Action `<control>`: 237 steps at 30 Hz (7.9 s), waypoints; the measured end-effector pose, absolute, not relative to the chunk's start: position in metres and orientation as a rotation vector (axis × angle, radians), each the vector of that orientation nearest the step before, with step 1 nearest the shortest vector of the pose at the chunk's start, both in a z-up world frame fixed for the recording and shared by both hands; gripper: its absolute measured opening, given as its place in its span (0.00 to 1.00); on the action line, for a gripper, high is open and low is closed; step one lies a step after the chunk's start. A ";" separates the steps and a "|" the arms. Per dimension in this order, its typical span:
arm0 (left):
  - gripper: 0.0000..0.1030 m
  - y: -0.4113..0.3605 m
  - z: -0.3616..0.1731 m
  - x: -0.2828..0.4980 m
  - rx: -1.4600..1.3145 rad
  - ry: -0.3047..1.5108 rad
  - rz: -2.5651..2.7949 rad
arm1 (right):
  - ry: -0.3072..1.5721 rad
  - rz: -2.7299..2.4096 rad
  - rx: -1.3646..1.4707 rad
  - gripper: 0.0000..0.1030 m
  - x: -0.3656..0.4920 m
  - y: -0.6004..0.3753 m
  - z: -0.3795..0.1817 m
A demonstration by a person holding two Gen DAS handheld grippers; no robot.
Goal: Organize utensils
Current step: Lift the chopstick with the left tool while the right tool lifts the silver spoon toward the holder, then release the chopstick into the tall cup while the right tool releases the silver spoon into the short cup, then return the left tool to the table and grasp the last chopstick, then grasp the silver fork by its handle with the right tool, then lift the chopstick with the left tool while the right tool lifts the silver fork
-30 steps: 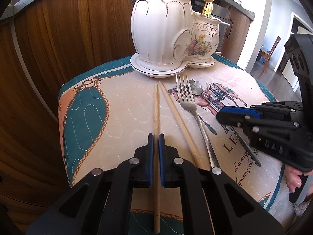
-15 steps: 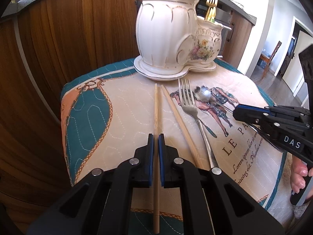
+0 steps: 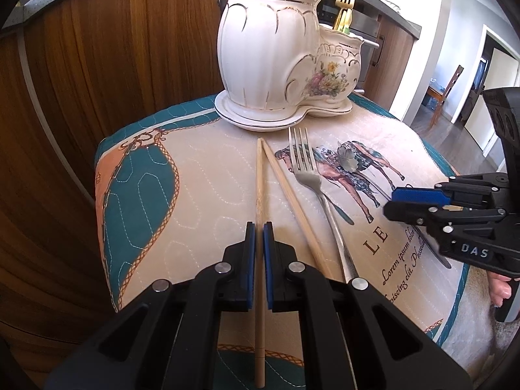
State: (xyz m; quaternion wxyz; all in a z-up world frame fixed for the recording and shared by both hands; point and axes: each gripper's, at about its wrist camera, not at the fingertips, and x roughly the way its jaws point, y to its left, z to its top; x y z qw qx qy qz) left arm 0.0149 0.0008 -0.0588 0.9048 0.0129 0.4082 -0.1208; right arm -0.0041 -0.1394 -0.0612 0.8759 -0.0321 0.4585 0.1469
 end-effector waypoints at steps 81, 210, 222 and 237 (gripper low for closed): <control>0.05 0.002 0.057 0.102 -0.114 0.182 -0.347 | 0.185 0.309 0.187 0.04 0.102 -0.182 0.036; 0.06 0.000 -0.063 0.025 0.055 0.914 -0.380 | 0.965 0.319 -0.170 0.14 -0.003 -0.125 -0.059; 0.06 -0.004 -0.054 0.019 0.091 0.890 -0.373 | 0.847 0.369 -0.040 0.06 -0.010 -0.143 -0.049; 0.06 0.006 0.046 -0.010 -0.016 0.473 -0.390 | 0.329 0.358 0.069 0.06 -0.034 -0.178 0.031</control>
